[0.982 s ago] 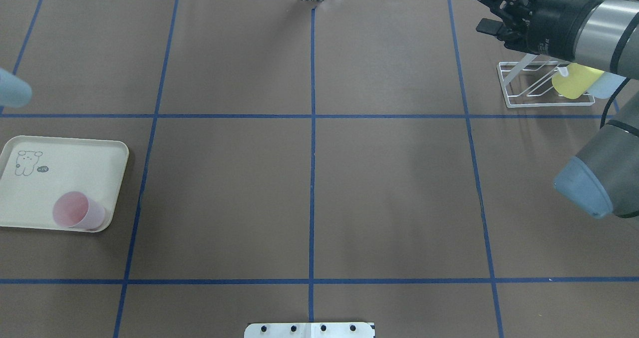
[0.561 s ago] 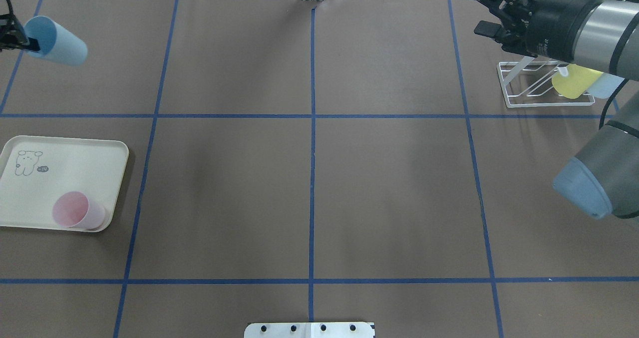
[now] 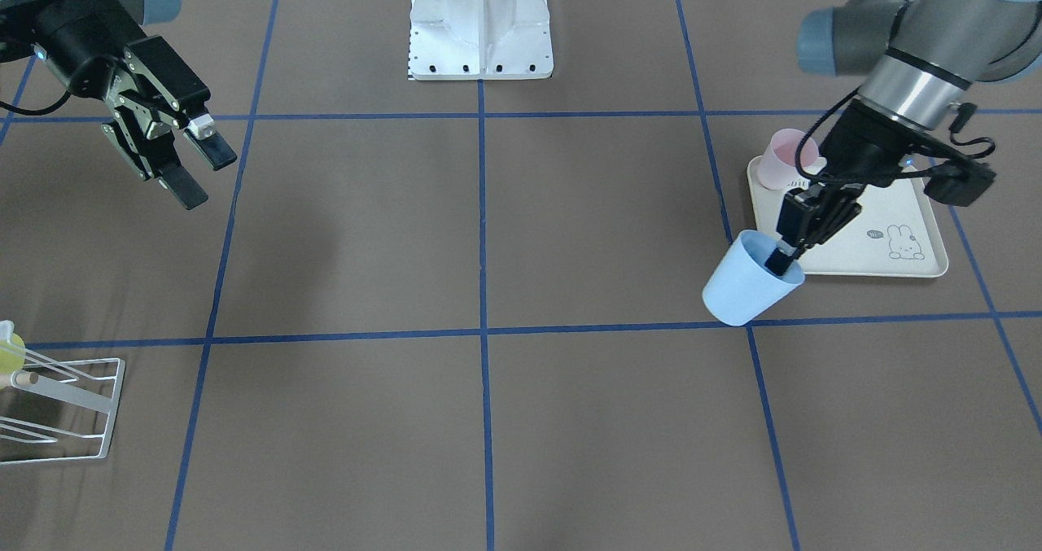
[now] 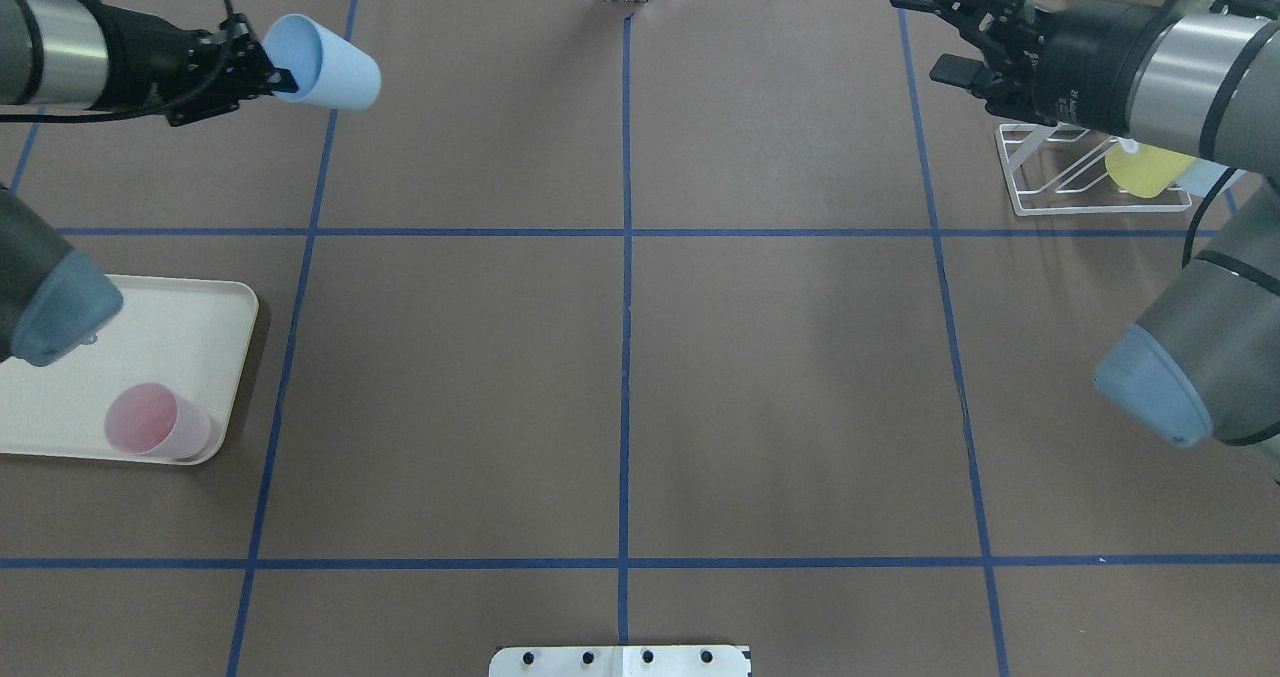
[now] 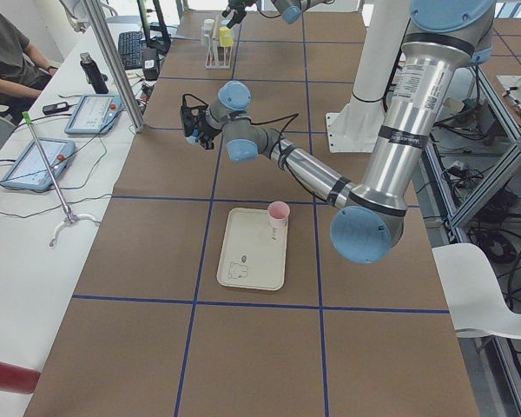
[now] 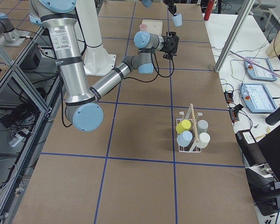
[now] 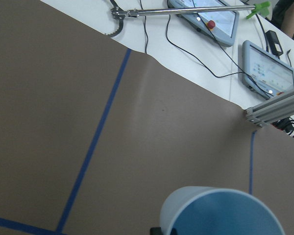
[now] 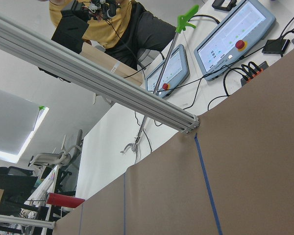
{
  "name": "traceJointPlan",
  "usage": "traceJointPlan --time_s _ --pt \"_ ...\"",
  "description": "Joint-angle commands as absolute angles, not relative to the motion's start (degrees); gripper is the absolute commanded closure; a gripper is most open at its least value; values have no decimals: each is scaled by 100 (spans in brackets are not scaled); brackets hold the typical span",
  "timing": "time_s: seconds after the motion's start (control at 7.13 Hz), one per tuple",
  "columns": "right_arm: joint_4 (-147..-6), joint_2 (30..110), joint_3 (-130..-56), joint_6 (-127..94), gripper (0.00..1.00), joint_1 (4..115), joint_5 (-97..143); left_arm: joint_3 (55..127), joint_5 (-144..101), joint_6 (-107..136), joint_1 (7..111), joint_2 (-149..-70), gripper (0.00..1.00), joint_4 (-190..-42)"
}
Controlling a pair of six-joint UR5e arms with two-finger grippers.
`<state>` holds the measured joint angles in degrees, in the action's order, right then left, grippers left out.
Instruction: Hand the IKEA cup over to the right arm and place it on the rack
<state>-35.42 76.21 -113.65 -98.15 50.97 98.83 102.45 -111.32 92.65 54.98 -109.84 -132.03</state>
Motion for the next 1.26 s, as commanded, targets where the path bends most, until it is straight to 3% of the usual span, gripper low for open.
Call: traceJointPlan --time_s 0.0,0.56,0.84,1.12 --pt "-3542 7559 -11382 -10142 0 5010 9879 10125 -10323 10960 4768 -11730 100 -13707" --pt "-3542 6962 -11233 -10967 0 4790 9791 9793 -8716 13505 3809 -12252 100 -15664" --pt "-3542 6812 -11162 -11275 0 4676 9511 8734 -8149 14078 3735 -12339 100 -17227" --pt "-3542 6410 -10909 -11565 0 4134 8680 7703 -7718 14475 3718 -12907 100 -18042"
